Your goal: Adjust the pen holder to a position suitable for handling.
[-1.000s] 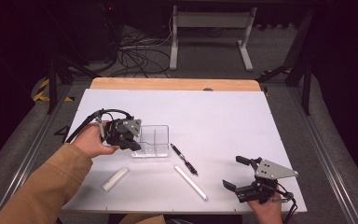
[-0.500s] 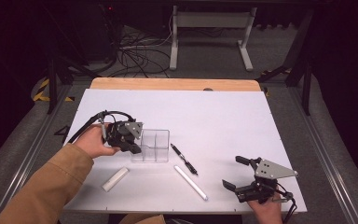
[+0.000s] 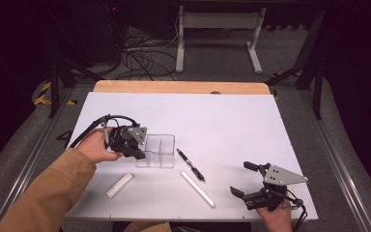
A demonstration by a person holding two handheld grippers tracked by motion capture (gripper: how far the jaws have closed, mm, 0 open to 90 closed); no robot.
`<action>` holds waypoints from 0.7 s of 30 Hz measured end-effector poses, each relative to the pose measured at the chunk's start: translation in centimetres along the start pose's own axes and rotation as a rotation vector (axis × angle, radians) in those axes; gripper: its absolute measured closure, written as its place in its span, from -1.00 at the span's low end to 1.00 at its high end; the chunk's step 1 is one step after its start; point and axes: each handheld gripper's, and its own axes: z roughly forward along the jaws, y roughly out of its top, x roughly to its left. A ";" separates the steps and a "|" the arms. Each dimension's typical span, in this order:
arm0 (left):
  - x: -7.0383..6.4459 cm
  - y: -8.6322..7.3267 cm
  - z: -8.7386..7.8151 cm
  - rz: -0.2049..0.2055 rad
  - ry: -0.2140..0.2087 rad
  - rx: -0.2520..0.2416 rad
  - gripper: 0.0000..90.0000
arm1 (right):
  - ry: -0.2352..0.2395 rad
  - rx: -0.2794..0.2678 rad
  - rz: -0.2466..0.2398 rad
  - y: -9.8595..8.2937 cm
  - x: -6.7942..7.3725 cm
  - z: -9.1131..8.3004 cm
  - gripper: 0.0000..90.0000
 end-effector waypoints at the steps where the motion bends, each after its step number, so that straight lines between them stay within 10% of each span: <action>1: 0.0 0.0 0.0 0.000 0.000 0.000 0.95 | 0.000 0.000 0.000 0.0 0.0 0.0 -0.89; 14: -0.2 -0.4 -1.1 -0.062 -0.024 -0.032 0.54 | 0.001 0.001 -0.003 0.0 0.0 0.0 -0.89; 21: -1.3 -0.5 -3.5 -0.082 0.047 -0.174 0.24 | -0.008 -0.002 -0.007 0.2 0.1 0.1 -0.93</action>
